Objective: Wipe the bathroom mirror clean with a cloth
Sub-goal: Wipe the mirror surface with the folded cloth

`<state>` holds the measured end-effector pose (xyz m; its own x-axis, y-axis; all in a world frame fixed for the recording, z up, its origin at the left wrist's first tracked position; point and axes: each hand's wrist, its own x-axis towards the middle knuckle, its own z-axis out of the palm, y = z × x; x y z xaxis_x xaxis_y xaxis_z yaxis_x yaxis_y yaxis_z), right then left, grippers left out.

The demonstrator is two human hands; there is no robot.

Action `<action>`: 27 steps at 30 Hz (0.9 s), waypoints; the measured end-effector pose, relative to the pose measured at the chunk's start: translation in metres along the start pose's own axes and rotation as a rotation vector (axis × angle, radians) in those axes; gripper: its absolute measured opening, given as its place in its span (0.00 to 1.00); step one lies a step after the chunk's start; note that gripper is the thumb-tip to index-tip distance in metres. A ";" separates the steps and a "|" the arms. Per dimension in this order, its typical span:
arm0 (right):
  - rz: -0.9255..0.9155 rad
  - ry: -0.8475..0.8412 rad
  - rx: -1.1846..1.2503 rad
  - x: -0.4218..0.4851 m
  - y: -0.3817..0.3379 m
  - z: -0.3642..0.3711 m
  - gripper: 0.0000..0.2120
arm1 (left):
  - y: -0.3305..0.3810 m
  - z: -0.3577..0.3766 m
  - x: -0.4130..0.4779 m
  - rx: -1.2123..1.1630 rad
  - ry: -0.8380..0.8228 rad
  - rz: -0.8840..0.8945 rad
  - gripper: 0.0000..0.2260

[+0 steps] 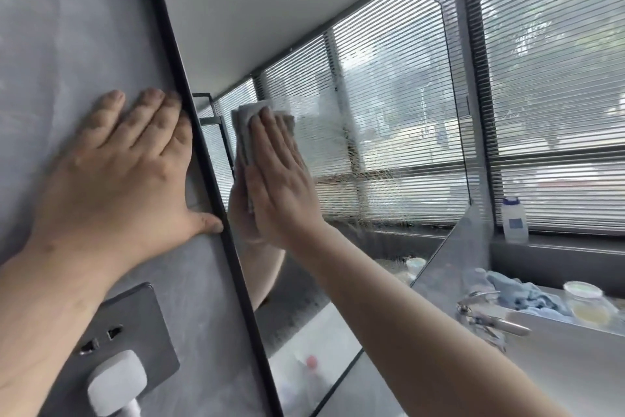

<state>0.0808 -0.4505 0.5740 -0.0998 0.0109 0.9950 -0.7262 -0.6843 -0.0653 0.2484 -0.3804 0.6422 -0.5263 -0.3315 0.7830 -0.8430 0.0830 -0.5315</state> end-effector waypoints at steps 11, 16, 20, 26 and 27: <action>1.024 0.179 0.095 -0.091 0.098 -0.054 0.34 | 0.001 -0.006 -0.003 0.017 -0.001 0.016 0.60; 1.074 0.176 0.169 -0.081 0.109 -0.049 0.39 | 0.001 -0.010 -0.004 0.034 -0.019 0.027 0.60; 0.739 0.078 0.241 -0.038 0.042 -0.032 0.30 | 0.000 -0.011 -0.004 0.044 -0.030 0.028 0.59; -0.008 -0.134 0.069 -0.064 -0.017 -0.019 0.23 | -0.001 -0.012 -0.006 0.061 -0.052 0.033 0.59; -0.080 -0.165 0.056 -0.079 -0.014 -0.022 0.23 | -0.001 -0.013 -0.007 0.061 -0.053 0.033 0.59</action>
<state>0.0842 -0.4254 0.4945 0.0728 -0.0502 0.9961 -0.6880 -0.7256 0.0138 0.2513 -0.3661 0.6416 -0.5457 -0.3789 0.7474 -0.8160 0.0374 -0.5769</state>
